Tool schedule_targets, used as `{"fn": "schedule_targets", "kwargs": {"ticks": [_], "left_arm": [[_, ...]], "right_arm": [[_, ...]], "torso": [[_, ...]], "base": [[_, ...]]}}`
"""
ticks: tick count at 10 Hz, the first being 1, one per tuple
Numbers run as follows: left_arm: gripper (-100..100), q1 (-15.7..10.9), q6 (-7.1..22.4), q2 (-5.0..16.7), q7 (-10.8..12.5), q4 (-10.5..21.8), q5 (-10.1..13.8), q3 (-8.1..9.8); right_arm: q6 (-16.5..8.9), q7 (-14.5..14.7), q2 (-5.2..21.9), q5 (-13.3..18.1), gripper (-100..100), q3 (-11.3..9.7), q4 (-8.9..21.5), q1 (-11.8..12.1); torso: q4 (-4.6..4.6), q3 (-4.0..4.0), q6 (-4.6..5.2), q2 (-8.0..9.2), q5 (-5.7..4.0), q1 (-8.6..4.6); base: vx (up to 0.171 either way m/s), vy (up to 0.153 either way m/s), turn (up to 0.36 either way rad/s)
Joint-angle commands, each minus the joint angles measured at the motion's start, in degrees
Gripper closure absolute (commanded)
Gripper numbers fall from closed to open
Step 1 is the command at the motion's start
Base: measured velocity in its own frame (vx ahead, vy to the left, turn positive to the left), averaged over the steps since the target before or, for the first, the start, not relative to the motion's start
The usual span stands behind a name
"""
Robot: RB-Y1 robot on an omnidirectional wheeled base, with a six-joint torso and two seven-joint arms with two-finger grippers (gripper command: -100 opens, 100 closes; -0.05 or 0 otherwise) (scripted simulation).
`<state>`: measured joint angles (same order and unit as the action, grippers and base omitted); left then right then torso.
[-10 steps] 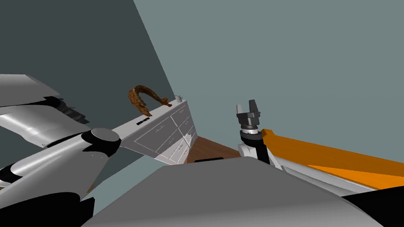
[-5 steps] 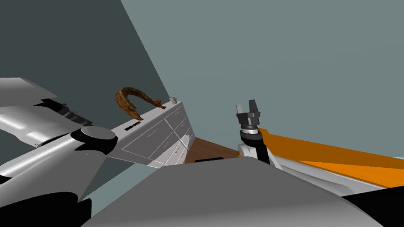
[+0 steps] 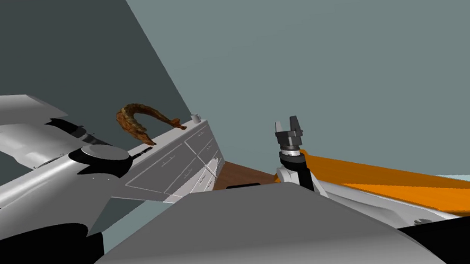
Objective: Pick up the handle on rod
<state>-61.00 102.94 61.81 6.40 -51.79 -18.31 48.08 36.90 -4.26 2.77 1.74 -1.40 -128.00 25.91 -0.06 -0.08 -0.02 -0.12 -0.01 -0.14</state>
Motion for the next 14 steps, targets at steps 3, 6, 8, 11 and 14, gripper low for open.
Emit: {"fn": "schedule_targets", "kwargs": {"ticks": [3, 6, 8, 11, 14], "left_arm": [[-100, -0.5, 5.5, 0.0, 0.6, 3.8, -1.2, 1.89], [-100, -0.7, 8.3, 0.0, 0.8, 5.0, -1.5, 2.33], [-100, -0.7, 11.0, 0.0, 0.9, 6.3, -1.8, 2.76], [-100, 0.2, 8.7, -1.1, 1.5, 6.7, -1.1, 2.91], [-100, 0.1, 7.0, -1.2, 2.0, 8.8, -0.8, 2.77]], "right_arm": [[0.0, 0.0, 0.0, 0.0, 0, 0.0, 0.0, 0.0], [0.0, 0.0, 0.0, 0.0, 0, 0.0, 0.0, 0.0], [0.0, 0.0, 0.0, 0.0, 0, 0.0, 0.0, 0.0], [0.0, 0.0, 0.0, 0.0, 0, 0.0, 0.0, 0.0], [0.0, 0.0, 0.0, 0.0, 0, 0.0, 0.0, 0.0]], "torso": [[0.00, 0.00, 0.00, 0.01, 0.01, 0.01], [0.01, 0.03, -0.03, 0.04, 0.02, 0.10], [0.03, 0.07, -0.03, 0.11, 0.03, 0.13], [0.05, 0.12, -0.05, 0.19, 0.03, 0.12], [0.04, 0.10, -0.05, 0.18, 0.07, 0.17]], "base": [[0.050, -0.024, -0.098], [0.035, -0.003, -0.032], [0.021, 0.006, -0.040], [0.005, 0.002, 0.016], [0.005, 0.004, 0.034]]}}
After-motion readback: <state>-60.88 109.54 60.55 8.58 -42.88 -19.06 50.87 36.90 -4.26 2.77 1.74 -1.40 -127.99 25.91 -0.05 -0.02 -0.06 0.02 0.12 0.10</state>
